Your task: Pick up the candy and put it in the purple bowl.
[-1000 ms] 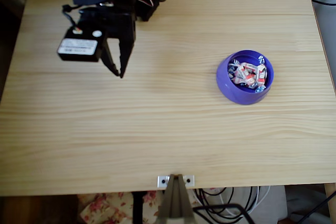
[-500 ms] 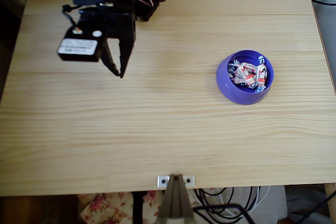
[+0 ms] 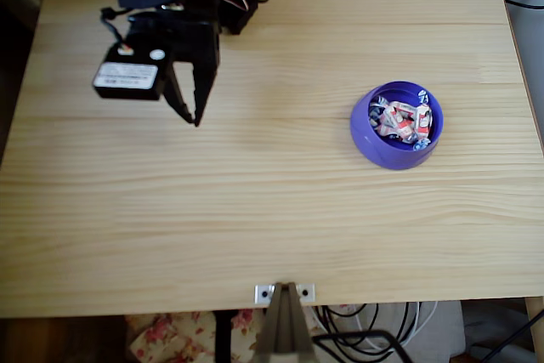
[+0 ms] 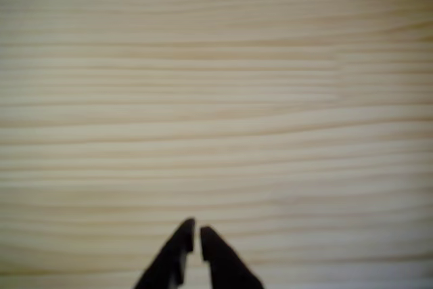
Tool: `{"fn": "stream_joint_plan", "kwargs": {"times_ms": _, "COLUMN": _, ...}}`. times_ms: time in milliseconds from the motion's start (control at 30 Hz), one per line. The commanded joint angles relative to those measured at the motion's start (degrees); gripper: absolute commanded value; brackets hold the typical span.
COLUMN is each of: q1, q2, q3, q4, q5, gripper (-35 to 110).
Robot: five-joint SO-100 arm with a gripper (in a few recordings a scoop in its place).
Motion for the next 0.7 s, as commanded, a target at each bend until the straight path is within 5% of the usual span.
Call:
{"fn": "stream_joint_plan", "kwargs": {"times_ms": 0, "q1": 0.35, "q2": 0.79, "q3": -1.32, "q4": 0.97, "q5": 0.44, "gripper": 0}}
{"fn": "stream_joint_plan", "kwargs": {"times_ms": 667, "q1": 0.35, "q2": 0.79, "q3": -1.32, "q4": 0.97, "q5": 0.44, "gripper": 0}}
